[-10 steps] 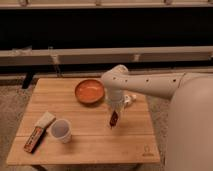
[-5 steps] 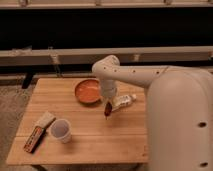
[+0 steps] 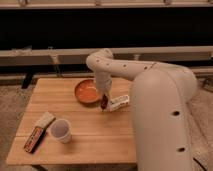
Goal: Place the pepper in the ceramic bowl
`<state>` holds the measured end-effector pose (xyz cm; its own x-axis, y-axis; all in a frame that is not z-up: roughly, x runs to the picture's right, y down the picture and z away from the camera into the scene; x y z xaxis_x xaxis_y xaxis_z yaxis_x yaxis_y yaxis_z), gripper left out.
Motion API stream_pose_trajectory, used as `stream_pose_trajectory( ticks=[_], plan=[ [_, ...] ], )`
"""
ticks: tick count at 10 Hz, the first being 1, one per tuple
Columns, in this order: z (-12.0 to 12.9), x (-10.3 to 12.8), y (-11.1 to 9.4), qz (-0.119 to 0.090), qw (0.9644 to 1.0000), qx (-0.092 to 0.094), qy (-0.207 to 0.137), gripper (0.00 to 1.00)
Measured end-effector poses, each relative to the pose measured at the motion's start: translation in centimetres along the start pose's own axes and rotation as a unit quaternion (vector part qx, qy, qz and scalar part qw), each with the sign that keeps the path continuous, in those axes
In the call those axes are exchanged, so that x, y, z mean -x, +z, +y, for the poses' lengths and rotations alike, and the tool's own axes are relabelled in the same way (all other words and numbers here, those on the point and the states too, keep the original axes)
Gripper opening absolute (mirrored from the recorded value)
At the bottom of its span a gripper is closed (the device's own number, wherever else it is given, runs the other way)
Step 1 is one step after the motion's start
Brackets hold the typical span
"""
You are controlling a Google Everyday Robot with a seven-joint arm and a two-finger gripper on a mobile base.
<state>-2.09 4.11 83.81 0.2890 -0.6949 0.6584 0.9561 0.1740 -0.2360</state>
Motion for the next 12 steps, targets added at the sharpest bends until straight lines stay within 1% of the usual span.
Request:
stream_pose_trajectory(
  ticks=[1,2,4,6,7,8,10,12],
  plan=[
    [-2.2,-0.8,0.0,-0.002,1.0,0.0,-0.009,0.0],
    [-2.9,-1.3,0.1,-0.002,0.9999,0.001,-0.012,0.0],
    [-3.7,-3.0,0.4,0.0,0.9998,0.004,-0.021,0.0],
    [-5.3,-3.6,0.6,-0.001,0.9997,0.004,-0.024,0.0],
    [-6.5,-3.6,0.6,-0.001,0.9995,0.003,-0.032,0.01],
    [-6.5,-3.7,0.6,-0.001,0.9994,0.004,-0.035,0.05],
    [-6.3,-4.0,0.7,0.0,0.9992,0.007,-0.039,0.25],
    [-7.1,-3.7,0.6,-0.002,0.9991,0.004,-0.042,0.45]
  ],
)
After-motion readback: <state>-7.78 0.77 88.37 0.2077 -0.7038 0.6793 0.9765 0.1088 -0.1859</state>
